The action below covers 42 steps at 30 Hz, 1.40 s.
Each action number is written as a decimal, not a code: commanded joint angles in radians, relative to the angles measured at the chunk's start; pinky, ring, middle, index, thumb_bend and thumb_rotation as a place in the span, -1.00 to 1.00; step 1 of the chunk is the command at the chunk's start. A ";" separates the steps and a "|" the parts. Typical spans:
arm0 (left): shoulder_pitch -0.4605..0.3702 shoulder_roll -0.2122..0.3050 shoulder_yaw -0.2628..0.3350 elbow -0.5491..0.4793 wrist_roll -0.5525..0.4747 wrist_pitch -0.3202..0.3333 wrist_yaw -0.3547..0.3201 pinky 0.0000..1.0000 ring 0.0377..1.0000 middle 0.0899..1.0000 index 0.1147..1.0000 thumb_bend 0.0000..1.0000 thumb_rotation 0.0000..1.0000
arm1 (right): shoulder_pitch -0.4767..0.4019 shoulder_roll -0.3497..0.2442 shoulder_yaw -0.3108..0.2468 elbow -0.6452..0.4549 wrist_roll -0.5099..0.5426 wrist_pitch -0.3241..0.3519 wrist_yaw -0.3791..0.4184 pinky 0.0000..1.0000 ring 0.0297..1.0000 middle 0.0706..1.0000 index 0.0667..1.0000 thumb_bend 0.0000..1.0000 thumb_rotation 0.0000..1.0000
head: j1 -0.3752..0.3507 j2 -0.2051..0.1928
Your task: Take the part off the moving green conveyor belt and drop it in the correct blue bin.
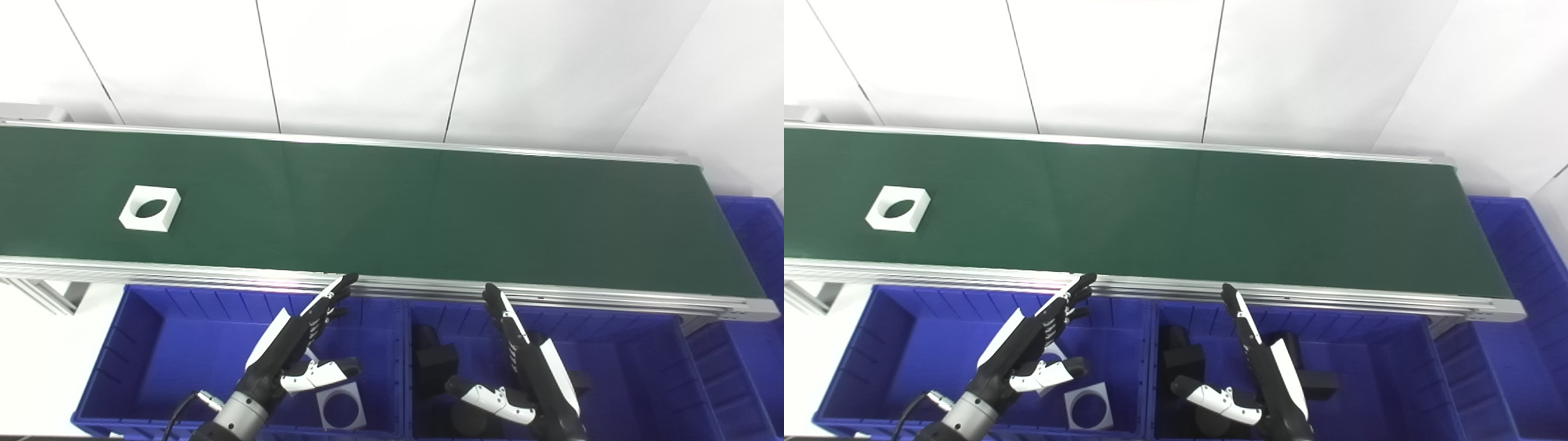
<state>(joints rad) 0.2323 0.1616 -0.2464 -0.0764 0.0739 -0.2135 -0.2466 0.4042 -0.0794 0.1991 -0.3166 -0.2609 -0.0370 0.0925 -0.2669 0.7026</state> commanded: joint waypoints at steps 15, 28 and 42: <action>-0.001 0.030 0.025 0.007 -0.040 -0.064 -0.015 0.81 0.93 0.97 0.89 0.54 0.22 | -0.037 0.041 0.033 0.012 -0.077 0.003 -0.019 0.94 0.94 0.94 1.00 0.53 -0.07 | -0.005 -0.010; -0.001 -0.002 0.017 0.047 0.001 -0.114 0.010 0.79 0.89 0.93 0.87 0.59 0.20 | -0.034 0.002 0.016 0.021 -0.042 -0.036 -0.020 0.98 0.94 0.94 1.00 0.55 -0.04 | 0.088 -0.029; 0.007 -0.017 0.007 0.041 0.016 -0.109 0.020 0.82 0.93 0.98 0.90 0.60 0.22 | -0.027 -0.019 0.011 0.030 -0.020 -0.058 -0.032 0.96 0.93 0.94 1.00 0.54 -0.08 | 0.143 -0.060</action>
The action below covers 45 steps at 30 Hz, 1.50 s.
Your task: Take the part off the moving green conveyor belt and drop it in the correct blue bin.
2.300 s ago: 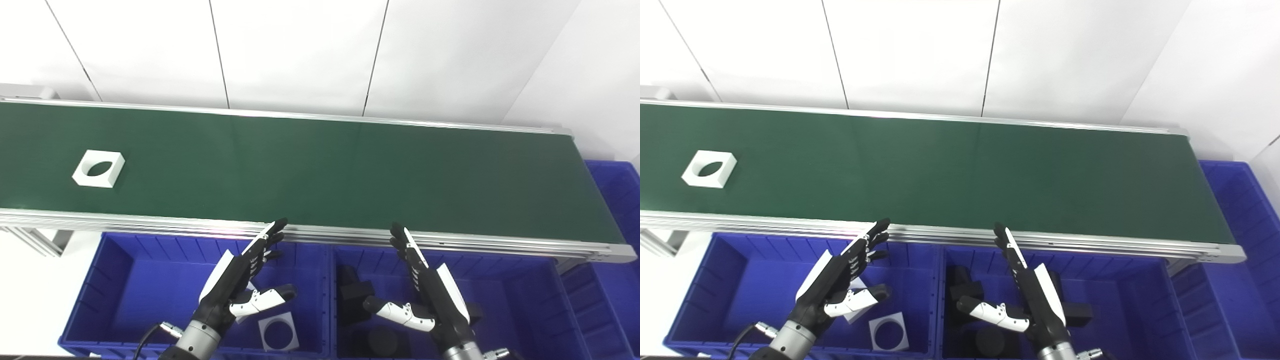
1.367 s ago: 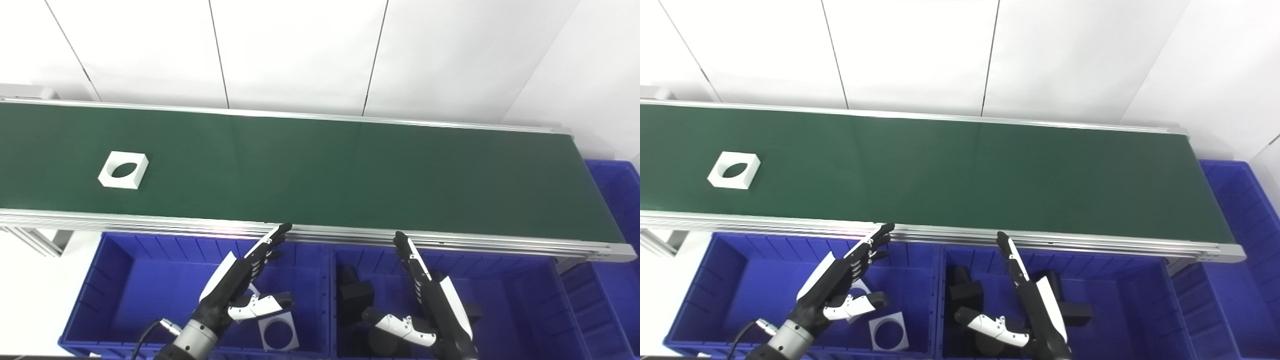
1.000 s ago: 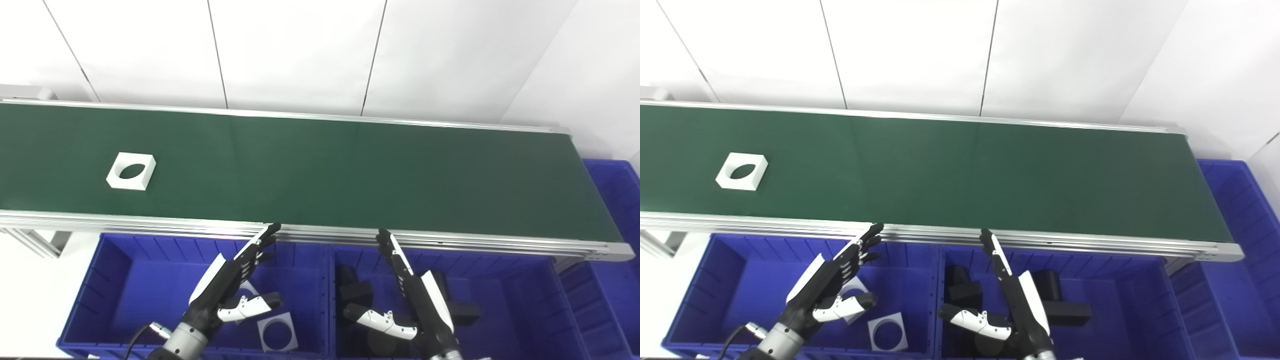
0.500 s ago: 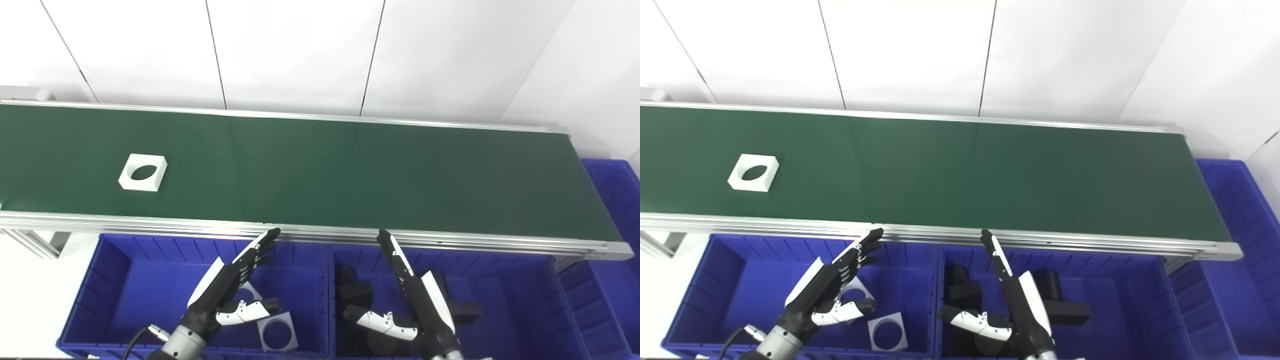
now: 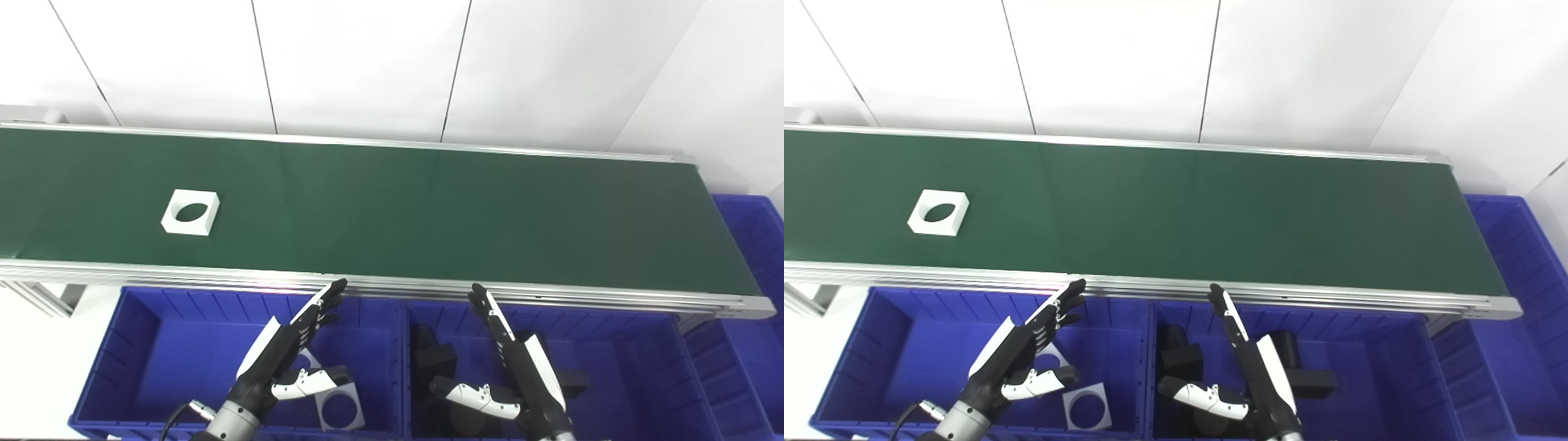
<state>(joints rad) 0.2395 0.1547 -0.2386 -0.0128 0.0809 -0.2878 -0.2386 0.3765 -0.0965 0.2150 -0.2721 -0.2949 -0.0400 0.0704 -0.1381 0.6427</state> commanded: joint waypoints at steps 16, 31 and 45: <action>0.015 -0.032 -0.002 -0.042 0.017 -0.027 0.018 0.83 0.96 0.99 0.91 0.68 0.17 | 0.007 -0.018 -0.015 -0.029 0.046 -0.054 -0.007 0.96 0.96 0.94 1.00 0.52 -0.10 | 0.062 -0.008; -0.058 -0.003 0.045 -0.270 0.191 0.054 0.050 0.76 0.90 0.94 0.89 0.55 0.04 | -0.029 -0.023 -0.023 0.042 0.076 -0.106 -0.006 0.95 0.95 0.95 1.00 0.45 -0.11 | 0.254 -0.075; -0.267 0.023 0.102 -0.314 0.318 0.203 0.067 0.76 0.87 0.90 0.83 0.55 -0.19 | -0.063 -0.035 -0.057 0.174 0.120 -0.222 -0.016 0.96 0.99 1.00 1.00 0.30 -0.18 | 0.392 -0.173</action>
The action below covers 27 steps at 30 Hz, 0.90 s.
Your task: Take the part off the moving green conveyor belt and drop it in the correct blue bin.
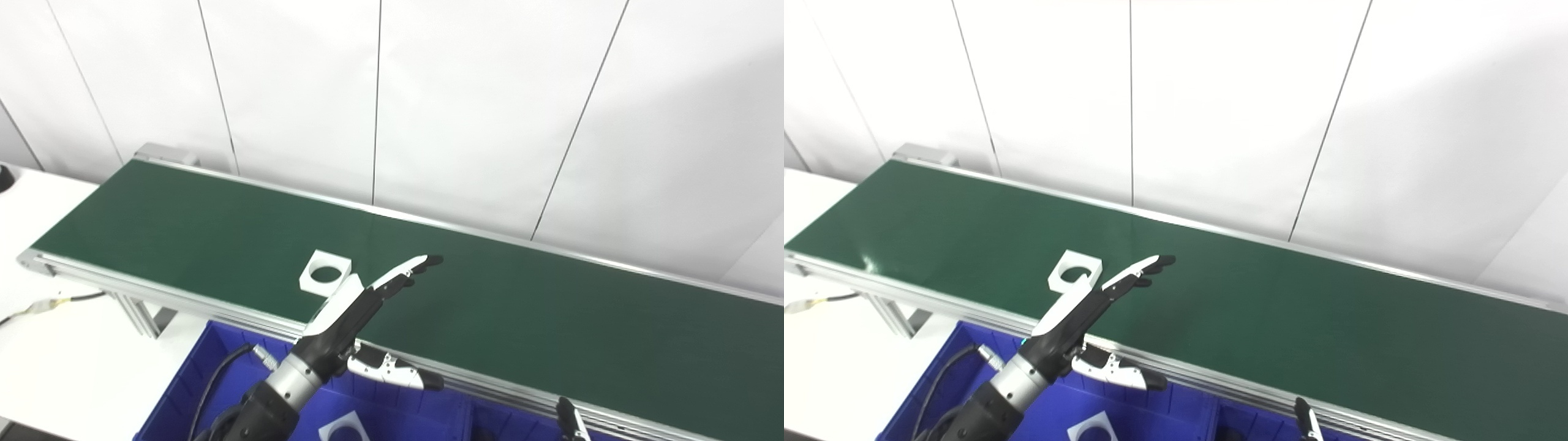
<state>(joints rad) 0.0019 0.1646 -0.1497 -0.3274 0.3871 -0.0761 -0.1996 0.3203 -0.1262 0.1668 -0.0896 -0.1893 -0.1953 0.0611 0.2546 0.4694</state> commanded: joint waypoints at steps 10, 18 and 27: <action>-0.176 0.050 0.085 0.116 0.041 0.052 0.044 0.75 0.87 0.92 0.87 0.52 -0.19 | -0.003 0.002 -0.027 0.016 0.035 -0.104 -0.015 1.00 0.99 1.00 1.00 0.27 -0.22 | -0.061 0.008; -0.275 0.109 0.090 0.280 0.053 0.054 0.049 0.75 0.86 0.90 0.85 0.57 -0.30 | 0.020 0.042 -0.030 -0.019 0.041 -0.092 -0.028 0.99 0.95 0.96 1.00 0.28 -0.38 | -0.229 0.041; -0.397 0.172 0.043 0.479 0.094 0.015 0.055 0.49 0.78 0.90 0.82 0.66 -0.42 | 0.048 0.071 -0.011 -0.089 -0.017 -0.064 -0.041 0.86 0.85 0.90 1.00 0.41 -0.44 | -0.302 0.077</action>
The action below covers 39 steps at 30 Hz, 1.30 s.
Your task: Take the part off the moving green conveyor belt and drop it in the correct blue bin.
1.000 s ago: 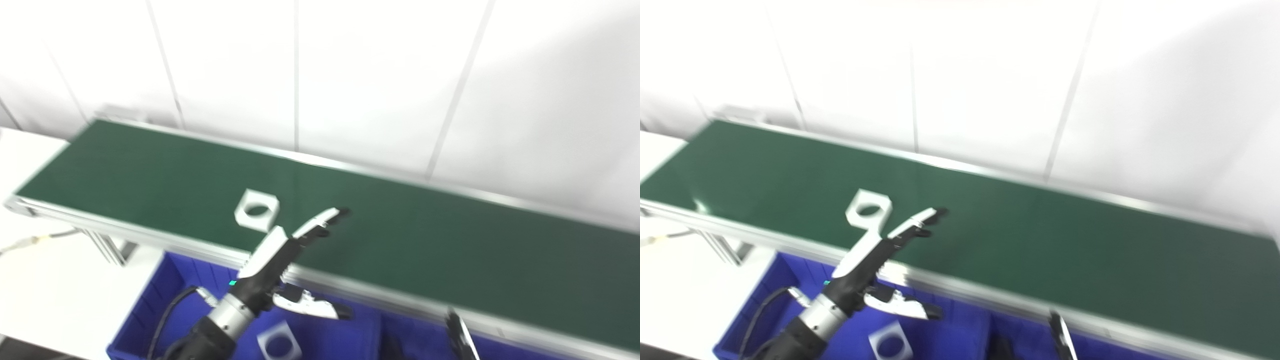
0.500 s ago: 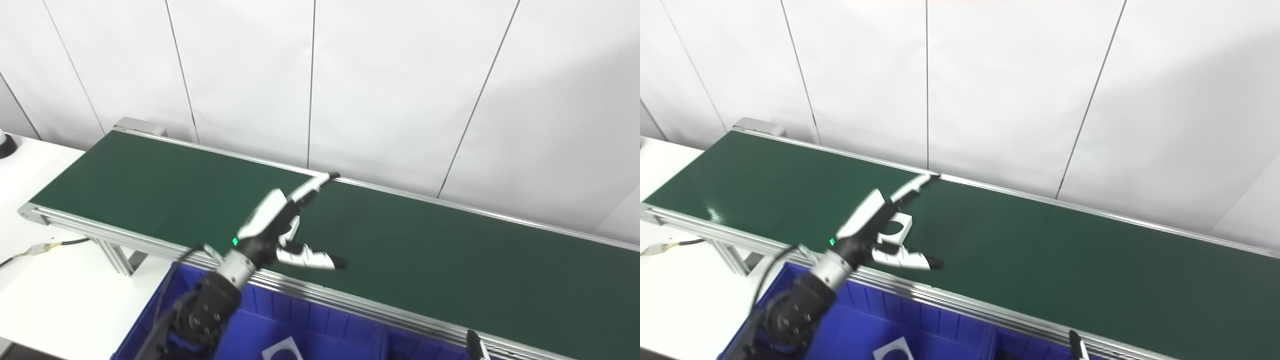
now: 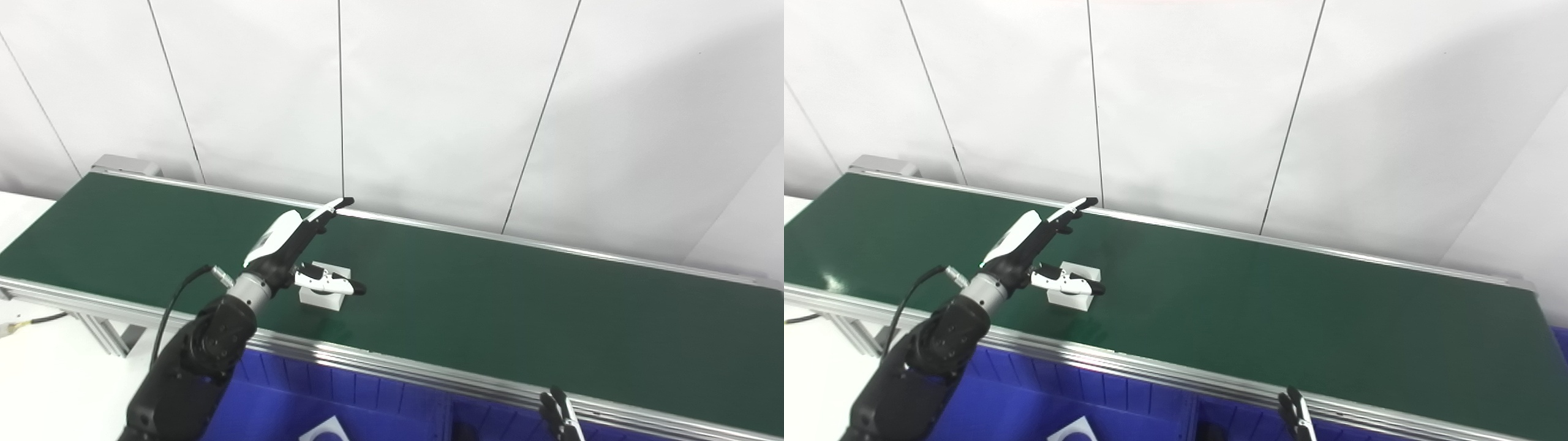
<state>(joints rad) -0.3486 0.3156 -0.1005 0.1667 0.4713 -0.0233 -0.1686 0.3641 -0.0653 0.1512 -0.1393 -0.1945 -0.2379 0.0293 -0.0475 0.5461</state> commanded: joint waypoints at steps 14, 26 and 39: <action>-0.179 0.125 -0.157 0.147 0.163 -0.070 0.005 0.79 0.89 0.94 0.93 0.75 -0.34 | 0.012 0.037 0.040 -0.106 -0.081 0.013 -0.003 0.86 0.88 0.90 1.00 0.47 -0.41 | -0.002 0.066; -0.250 0.134 -0.280 0.247 0.294 -0.092 -0.010 1.00 0.99 0.97 0.86 0.90 -0.38 | 0.008 0.036 0.031 -0.097 -0.065 -0.016 -0.015 0.85 0.88 0.89 1.00 0.47 -0.34 | 0.041 0.079; -0.266 0.063 -0.315 0.296 0.311 -0.040 -0.007 0.95 0.95 0.96 0.86 0.79 -0.54 | 0.016 0.028 0.026 -0.105 -0.072 -0.037 -0.025 0.87 0.89 0.90 1.00 0.43 -0.24 | 0.087 0.100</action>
<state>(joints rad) -0.5699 0.3831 -0.4308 0.4757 0.7935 -0.0715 -0.2008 0.3783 -0.0368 0.1815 -0.2098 -0.2684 -0.2337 0.0181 0.0368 0.6428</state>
